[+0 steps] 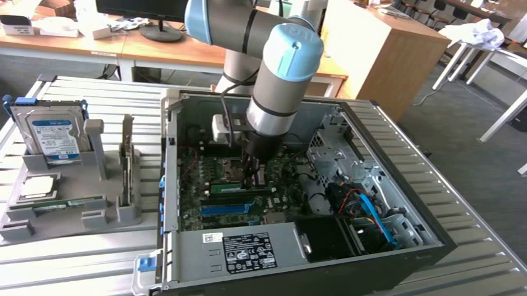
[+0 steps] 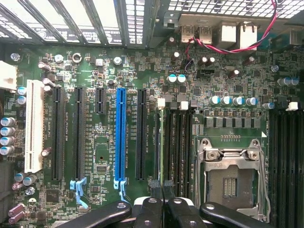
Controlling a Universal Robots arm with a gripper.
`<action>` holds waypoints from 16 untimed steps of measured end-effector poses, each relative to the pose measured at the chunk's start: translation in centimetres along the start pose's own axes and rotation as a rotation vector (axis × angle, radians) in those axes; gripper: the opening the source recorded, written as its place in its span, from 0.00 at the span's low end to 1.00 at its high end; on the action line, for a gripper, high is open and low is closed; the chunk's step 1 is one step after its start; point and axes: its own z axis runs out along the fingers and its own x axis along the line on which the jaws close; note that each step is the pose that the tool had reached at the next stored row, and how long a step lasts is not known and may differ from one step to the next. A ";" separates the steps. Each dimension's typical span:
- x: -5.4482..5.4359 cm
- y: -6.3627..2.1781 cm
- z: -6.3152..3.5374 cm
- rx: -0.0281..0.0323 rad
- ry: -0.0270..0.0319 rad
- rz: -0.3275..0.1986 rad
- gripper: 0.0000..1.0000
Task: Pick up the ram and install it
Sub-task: 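Insert the ram into the slot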
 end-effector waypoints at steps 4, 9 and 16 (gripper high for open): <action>0.1 0.00 -0.01 0.0002 0.0001 0.001 0.12; 0.1 0.01 0.03 0.0001 0.0002 0.001 0.12; 0.1 -0.01 0.14 0.0000 -0.0005 0.001 0.12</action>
